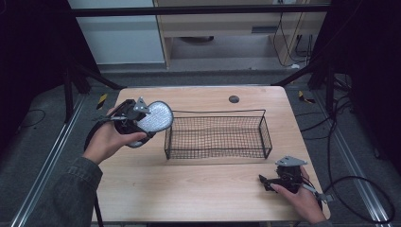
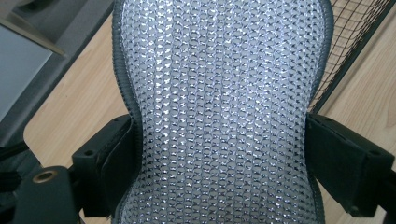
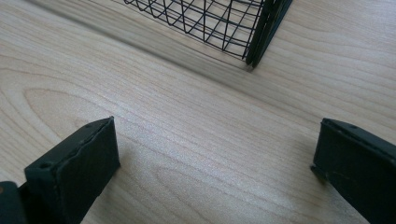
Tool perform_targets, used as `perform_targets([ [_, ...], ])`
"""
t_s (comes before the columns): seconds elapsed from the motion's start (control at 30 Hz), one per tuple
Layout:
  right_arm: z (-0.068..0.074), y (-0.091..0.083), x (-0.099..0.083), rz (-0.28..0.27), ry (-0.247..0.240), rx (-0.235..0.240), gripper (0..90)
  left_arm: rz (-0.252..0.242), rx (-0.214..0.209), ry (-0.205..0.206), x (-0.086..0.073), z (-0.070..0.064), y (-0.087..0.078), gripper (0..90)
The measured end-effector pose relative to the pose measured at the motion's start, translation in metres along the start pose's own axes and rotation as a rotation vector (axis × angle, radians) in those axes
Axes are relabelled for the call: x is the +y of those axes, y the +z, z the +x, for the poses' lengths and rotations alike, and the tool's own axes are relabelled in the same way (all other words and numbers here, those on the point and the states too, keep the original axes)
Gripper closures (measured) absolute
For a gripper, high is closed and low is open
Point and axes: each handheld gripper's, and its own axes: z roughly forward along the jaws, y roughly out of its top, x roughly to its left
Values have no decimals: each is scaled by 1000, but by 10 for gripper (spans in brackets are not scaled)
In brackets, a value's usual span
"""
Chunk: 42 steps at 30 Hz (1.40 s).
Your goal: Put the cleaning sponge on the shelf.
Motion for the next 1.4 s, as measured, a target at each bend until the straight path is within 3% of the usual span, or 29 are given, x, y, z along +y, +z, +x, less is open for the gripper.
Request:
perform_targets([
  [0.57,0,0,0,1,0,1,3,-18,-1,76,39,-11,4,133],
  [1.4,0,0,0,2,0,1,4,-28,-22,147,69,-27,17,135],
])
